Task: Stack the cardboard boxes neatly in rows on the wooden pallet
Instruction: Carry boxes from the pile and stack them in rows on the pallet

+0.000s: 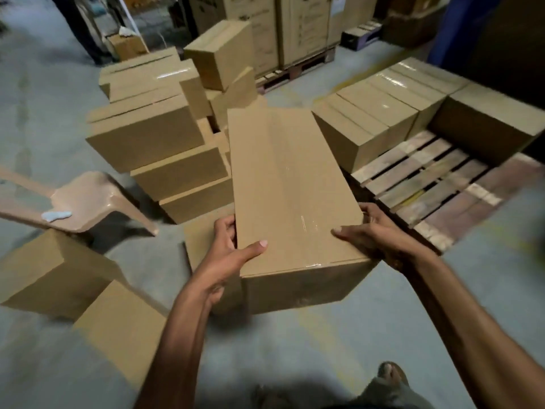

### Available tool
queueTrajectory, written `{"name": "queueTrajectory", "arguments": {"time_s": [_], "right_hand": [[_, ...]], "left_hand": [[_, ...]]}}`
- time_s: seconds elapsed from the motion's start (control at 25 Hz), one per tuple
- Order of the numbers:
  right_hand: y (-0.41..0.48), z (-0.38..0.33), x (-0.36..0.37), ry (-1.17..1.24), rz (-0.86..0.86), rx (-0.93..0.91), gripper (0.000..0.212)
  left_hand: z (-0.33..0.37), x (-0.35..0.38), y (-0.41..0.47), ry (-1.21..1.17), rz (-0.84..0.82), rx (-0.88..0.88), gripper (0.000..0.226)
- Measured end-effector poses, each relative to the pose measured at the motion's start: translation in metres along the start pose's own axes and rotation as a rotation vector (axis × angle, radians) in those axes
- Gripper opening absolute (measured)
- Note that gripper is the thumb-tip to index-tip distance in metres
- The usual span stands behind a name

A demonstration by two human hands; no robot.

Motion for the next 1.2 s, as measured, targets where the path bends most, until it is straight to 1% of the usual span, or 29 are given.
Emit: {"name": "queueTrajectory", "arguments": {"time_s": [0.08,0.16,0.28,0.36,0.44,0.52,0.64,0.76,0.88,0.96,1.04,1.2], "right_hand": [[-0.010,0.029,-0.062,0.026,0.101,0.028,0.087],[-0.019,0.051,-0.131,0.047,0.133,0.043,0.093],[-0.025,0.070,-0.237,0.035,0.158,0.035,0.101],[-0.029,0.074,-0.305,-0.026,0.172,0.014,0.103],[-0.033,0.074,-0.362,-0.046,0.181,0.007,0.101],[-0.029,0.072,-0.416,-0.047,0.199,0.012,0.106],[-0.011,0.068,-0.483,-0.053,0.183,-0.004,0.113],[0.024,0.058,-0.549,-0.036,0.187,0.037,0.097],[0.065,0.049,-0.606,-0.081,0.154,0.086,0.098],[0.092,0.047,-0.649,-0.091,0.158,0.137,0.093],[0.111,0.046,-0.688,-0.091,0.155,0.176,0.094],[0.144,0.039,-0.773,-0.063,0.127,0.237,0.081]], "left_hand": [[-0.002,0.068,0.000,0.010,-0.077,-0.031,0.074],[-0.005,0.141,0.001,0.006,-0.149,-0.050,0.077],[-0.004,0.248,0.009,0.010,-0.251,-0.040,0.075],[0.004,0.317,0.018,-0.021,-0.234,-0.044,0.073],[0.018,0.373,0.030,-0.052,-0.149,-0.064,0.064],[0.032,0.422,0.048,-0.022,-0.089,-0.099,0.057],[0.042,0.482,0.082,0.064,-0.107,-0.113,0.046],[0.041,0.541,0.122,0.146,-0.151,-0.121,0.045],[0.036,0.599,0.164,0.147,-0.158,-0.128,0.037],[0.034,0.640,0.195,0.120,-0.153,-0.150,0.031],[0.040,0.679,0.218,0.075,-0.164,-0.172,0.026],[0.050,0.761,0.269,0.046,-0.184,-0.212,0.017]]}}
Point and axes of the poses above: each hand's wrist, its own y-axis towards the middle knuckle, its own x-axis out of the palm, z = x × y, the point moved 2 cm from there along y, towards the middle knuckle, and after that the axes turned 8 degrees about x, right-handed, at the moved point
